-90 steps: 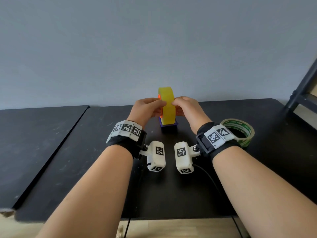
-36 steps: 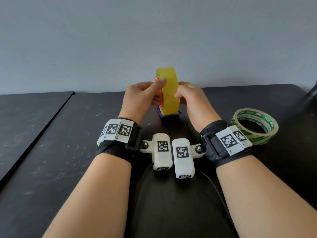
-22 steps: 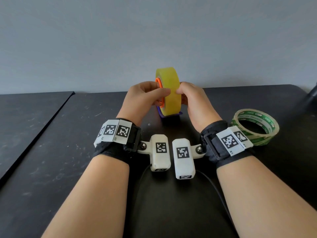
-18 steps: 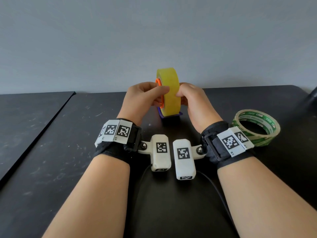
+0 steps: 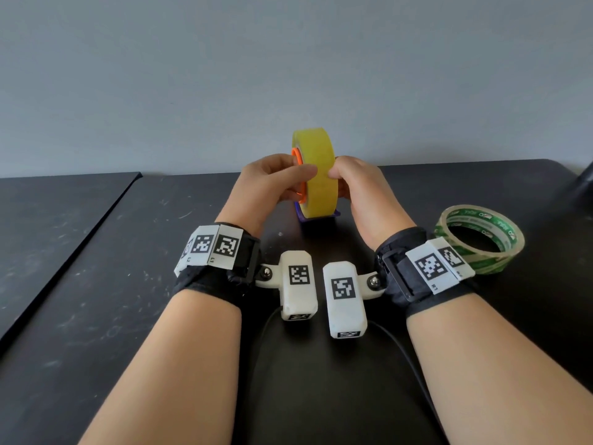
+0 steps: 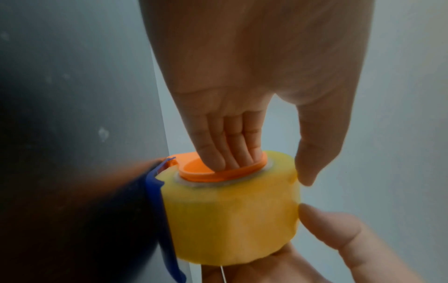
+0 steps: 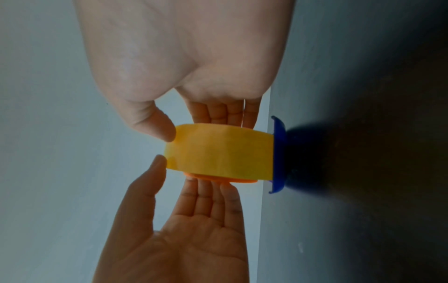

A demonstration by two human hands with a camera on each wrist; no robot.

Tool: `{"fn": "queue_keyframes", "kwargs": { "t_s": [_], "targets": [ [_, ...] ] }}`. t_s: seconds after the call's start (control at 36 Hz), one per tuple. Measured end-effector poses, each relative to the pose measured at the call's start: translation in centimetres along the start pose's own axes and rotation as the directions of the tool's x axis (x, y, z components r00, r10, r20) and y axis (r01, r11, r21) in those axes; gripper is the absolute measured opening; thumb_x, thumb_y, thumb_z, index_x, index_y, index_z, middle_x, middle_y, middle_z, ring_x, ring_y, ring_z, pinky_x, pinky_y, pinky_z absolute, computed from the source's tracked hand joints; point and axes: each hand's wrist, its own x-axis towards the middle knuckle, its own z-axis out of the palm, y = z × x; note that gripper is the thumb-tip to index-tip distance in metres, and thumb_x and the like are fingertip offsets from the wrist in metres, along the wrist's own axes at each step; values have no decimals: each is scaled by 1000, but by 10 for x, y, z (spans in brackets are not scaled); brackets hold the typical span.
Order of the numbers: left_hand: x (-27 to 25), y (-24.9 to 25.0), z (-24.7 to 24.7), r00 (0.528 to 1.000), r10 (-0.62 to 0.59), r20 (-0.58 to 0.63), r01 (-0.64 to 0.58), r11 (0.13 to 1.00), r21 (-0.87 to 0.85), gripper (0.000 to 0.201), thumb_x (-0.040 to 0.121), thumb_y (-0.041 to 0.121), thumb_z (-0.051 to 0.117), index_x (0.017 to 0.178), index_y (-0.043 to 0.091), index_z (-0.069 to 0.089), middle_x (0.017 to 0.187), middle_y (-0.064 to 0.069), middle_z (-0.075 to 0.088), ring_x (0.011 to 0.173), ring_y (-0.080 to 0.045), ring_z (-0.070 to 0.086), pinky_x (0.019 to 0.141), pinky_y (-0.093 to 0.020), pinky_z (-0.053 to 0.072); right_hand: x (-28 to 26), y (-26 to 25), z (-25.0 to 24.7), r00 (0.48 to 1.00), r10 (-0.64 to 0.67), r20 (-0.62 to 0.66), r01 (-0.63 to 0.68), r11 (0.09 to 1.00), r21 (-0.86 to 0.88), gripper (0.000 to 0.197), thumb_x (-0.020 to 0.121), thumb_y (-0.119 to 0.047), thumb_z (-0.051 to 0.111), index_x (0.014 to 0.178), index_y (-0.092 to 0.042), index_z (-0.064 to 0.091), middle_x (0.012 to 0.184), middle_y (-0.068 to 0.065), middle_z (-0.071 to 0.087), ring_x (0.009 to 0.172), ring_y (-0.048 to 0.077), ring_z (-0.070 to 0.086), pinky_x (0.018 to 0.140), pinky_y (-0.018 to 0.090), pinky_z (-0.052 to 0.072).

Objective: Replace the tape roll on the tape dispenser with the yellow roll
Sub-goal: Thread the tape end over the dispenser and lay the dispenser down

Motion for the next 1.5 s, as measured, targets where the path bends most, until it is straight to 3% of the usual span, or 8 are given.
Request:
{"fn": "queue_keyframes", "kwargs": {
  "t_s": [0.19,0.33,0.44,0.75,0.92,1.11,1.39,1.5],
  "targets": [
    [-1,-1,1,999,29,-26,-28,999,36,26,72,24,74,91,6,71,81,-13,69,69,-18,63,66,-24,53,0,0,-1,1000,14,11,-14,999,34,6,89,-12,46,83,-12,48,81,11,44,67,21,47,54,23,40],
    [-1,0,2,997,38,-65,-35,998,43,17,76,22,75,87,9,74,79,-13,71,68,-18,65,65,-24,54,1,2,-3,1000,-30,1,30,999,-16,20,86,-11,46,67,-14,41,81,11,42,73,21,44,62,28,39],
    [-1,1,2,995,39,-95,-36,999,31,10,82,19,73,80,9,74,71,-8,69,61,-16,64,60,-23,54,0,3,-2,996,-69,52,71,997,-40,12,74,-15,49,63,-14,43,71,6,44,64,16,47,50,14,42],
    [-2,2,3,993,63,-102,-59,997,42,18,84,27,71,78,10,73,75,-13,68,66,-20,64,66,-29,53,0,5,-3,995,-73,64,77,995,-61,28,66,-25,51,83,-4,59,83,9,60,78,18,59,71,29,47],
    [-3,2,-2,999,52,-12,-51,995,92,32,65,34,73,87,10,73,79,-10,67,72,-16,60,72,-31,49,2,4,-3,998,-62,19,63,997,-40,44,67,-26,52,100,0,62,91,9,65,83,17,63,78,33,51],
    [-2,1,-2,997,69,-35,-65,992,113,34,70,28,75,93,3,73,85,-18,71,73,-19,64,74,-31,53,0,0,-3,999,-47,-5,47,994,-99,45,68,-30,54,101,-2,63,110,21,68,105,34,63,99,52,48],
    [-1,2,-1,988,103,-115,-89,988,123,16,80,25,74,73,11,73,68,-9,67,64,-19,63,68,-30,54,-2,-2,-3,998,-46,44,52,989,-139,45,65,-25,53,97,6,60,102,24,67,102,36,63,97,50,47],
    [-2,2,-1,984,131,-124,-113,984,139,23,83,28,72,73,8,73,70,-13,68,64,-20,63,67,-32,54,-2,-1,-4,996,-50,77,62,986,-156,44,64,-23,53,97,6,61,92,12,66,96,32,64,96,49,48]
  ]
}}
